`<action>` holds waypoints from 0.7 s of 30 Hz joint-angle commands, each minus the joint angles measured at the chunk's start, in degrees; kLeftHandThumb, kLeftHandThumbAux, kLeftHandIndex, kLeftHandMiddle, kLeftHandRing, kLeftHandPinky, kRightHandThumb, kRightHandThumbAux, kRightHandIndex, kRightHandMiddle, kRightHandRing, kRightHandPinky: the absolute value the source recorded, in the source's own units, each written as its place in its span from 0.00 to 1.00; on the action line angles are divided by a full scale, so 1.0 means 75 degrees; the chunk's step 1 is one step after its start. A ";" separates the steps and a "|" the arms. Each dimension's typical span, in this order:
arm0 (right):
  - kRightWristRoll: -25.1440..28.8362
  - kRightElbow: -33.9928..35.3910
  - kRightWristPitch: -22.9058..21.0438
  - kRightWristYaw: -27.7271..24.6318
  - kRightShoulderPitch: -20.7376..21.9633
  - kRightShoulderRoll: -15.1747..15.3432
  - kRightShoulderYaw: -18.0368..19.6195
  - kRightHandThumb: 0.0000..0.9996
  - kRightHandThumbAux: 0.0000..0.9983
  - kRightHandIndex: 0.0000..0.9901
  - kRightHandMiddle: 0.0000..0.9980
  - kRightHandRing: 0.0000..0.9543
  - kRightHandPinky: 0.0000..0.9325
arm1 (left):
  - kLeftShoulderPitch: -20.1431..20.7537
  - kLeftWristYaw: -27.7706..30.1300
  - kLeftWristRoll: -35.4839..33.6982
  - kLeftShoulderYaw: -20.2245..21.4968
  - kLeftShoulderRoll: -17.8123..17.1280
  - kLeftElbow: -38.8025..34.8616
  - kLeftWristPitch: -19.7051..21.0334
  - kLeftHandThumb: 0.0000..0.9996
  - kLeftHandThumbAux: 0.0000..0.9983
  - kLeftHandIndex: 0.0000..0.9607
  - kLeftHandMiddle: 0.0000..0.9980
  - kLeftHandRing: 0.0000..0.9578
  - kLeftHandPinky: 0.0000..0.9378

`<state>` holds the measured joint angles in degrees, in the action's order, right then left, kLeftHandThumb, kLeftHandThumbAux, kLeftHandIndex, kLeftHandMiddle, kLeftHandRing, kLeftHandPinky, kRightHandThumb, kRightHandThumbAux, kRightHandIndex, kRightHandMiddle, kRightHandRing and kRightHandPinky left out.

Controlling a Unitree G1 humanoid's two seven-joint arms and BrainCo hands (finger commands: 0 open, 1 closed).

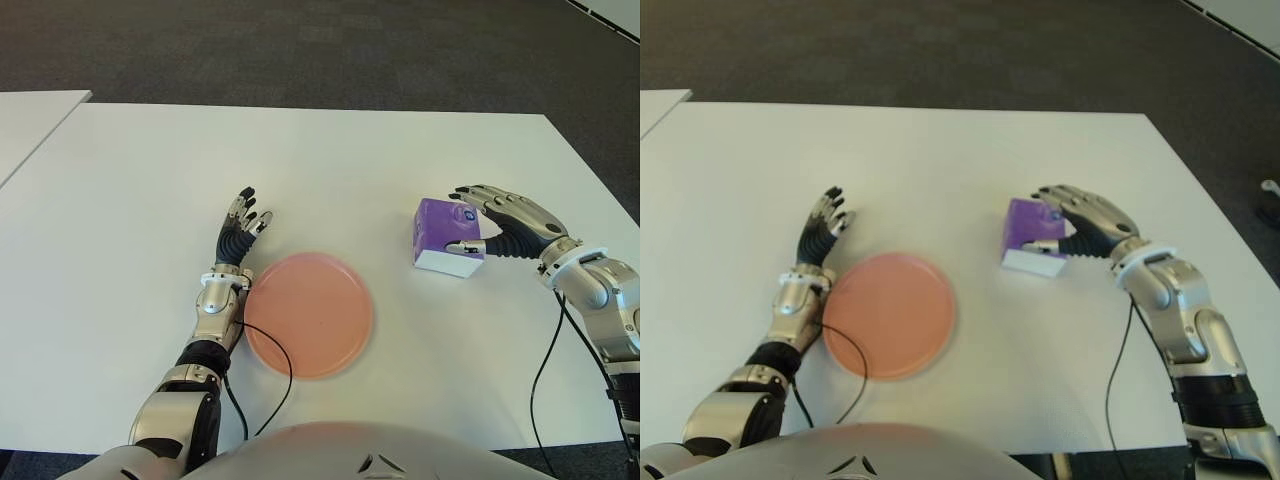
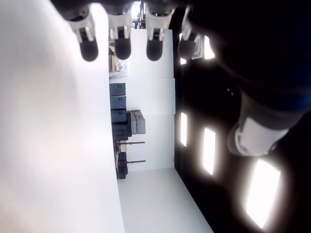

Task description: Put the tissue paper into the plate.

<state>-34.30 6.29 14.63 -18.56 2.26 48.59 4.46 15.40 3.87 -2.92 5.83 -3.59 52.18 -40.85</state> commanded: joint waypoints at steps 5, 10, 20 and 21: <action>-0.0204 -0.0408 0.0248 0.0294 0.0147 0.0041 -0.0316 0.40 0.21 0.00 0.00 0.00 0.00 | -0.0865 0.0099 0.0084 -0.0049 0.0096 0.0524 0.0142 0.00 0.60 0.00 0.00 0.00 0.00; -0.0133 -0.0622 0.0497 0.0338 0.0233 0.0052 -0.0475 0.39 0.20 0.00 0.00 0.00 0.00 | -0.0870 0.0093 0.0089 -0.0052 0.0095 0.0516 0.0158 0.00 0.60 0.00 0.00 0.00 0.00; -0.0441 -0.2522 0.1478 0.1414 0.0853 -0.0152 -0.1211 0.32 0.22 0.00 0.00 0.00 0.00 | -0.0863 0.0136 0.0041 -0.0026 0.0087 0.0545 0.0163 0.00 0.59 0.00 0.00 0.00 0.00; -0.0413 -0.2611 0.1554 0.1450 0.0881 -0.0133 -0.1240 0.31 0.22 0.00 0.00 0.00 0.00 | -0.0860 0.0123 0.0045 -0.0032 0.0085 0.0549 0.0162 0.00 0.59 0.00 0.00 0.00 0.00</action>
<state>-37.29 -11.05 24.19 -8.83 7.93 47.75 -3.69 15.30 3.97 -3.35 5.83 -3.59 52.02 -40.92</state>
